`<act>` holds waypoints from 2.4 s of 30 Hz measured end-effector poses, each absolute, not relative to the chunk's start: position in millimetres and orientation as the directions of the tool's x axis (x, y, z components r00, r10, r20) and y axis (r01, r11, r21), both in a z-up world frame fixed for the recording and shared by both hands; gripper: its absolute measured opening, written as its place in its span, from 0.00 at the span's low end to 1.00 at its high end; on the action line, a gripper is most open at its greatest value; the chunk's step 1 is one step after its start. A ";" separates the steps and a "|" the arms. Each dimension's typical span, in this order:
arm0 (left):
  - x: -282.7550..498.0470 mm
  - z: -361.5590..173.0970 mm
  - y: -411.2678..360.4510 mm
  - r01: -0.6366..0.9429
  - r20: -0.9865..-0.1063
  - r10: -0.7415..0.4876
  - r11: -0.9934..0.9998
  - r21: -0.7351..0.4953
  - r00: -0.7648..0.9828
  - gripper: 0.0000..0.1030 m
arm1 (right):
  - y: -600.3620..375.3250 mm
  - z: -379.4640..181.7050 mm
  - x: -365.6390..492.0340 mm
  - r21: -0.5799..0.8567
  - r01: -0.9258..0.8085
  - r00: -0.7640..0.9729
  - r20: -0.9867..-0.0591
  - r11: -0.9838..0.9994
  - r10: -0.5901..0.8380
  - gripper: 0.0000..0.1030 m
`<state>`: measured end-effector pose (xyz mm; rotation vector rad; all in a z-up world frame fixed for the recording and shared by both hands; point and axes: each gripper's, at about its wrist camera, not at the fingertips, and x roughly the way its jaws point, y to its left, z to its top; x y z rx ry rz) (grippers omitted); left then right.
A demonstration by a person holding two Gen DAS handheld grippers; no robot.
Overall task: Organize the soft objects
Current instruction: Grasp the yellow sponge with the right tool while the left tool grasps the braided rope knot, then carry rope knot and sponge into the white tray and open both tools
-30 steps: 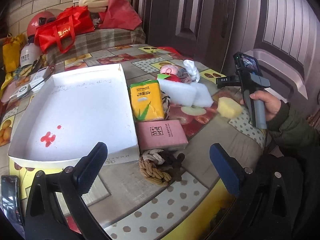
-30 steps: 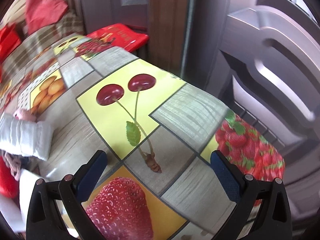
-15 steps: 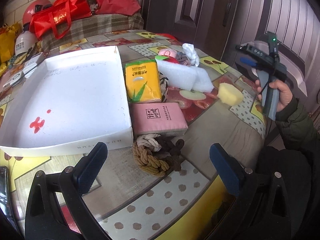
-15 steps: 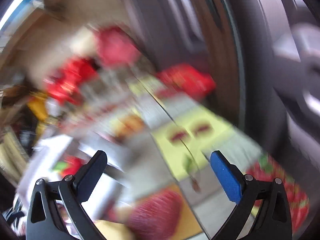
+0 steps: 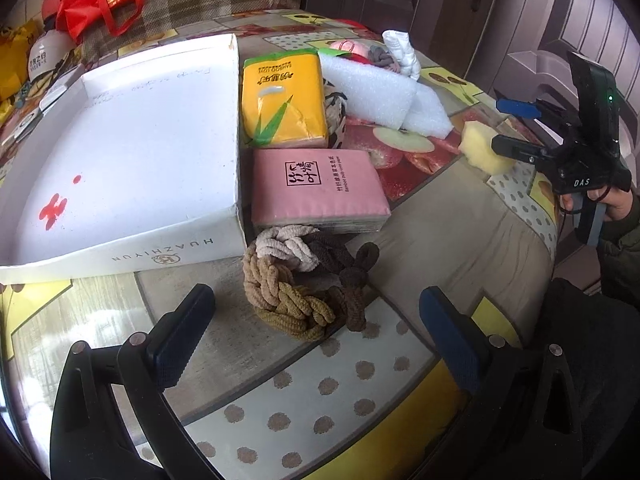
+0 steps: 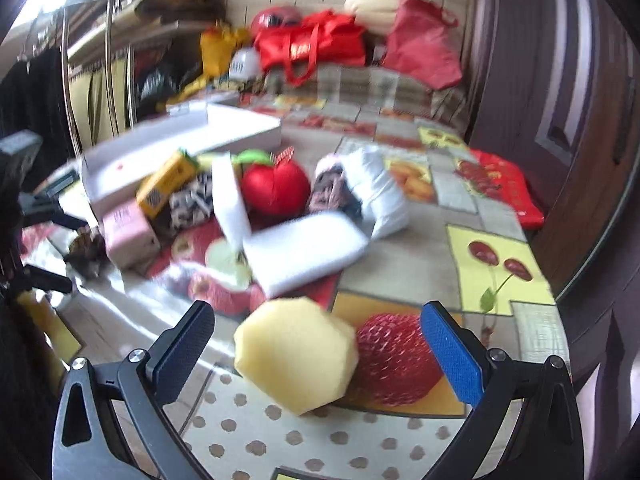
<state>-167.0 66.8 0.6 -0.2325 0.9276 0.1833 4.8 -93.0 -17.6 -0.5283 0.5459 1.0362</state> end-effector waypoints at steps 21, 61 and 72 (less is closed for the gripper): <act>-187.5 34.4 60.0 -0.229 -0.700 0.119 0.971 -0.066 0.704 0.34 | -100.5 6.4 -5.3 -0.123 -0.899 0.409 -0.574 0.420 0.709 0.58; -211.4 50.1 159.4 -0.680 -0.408 0.621 0.733 0.000 0.669 0.34 | -9.7 22.9 -68.1 0.057 -0.937 0.320 -0.258 0.345 0.912 0.58; -205.4 48.1 180.7 -0.698 -0.422 0.636 0.716 0.008 0.647 0.34 | 36.0 17.1 -93.6 0.037 -0.965 0.236 -0.309 0.259 0.921 0.58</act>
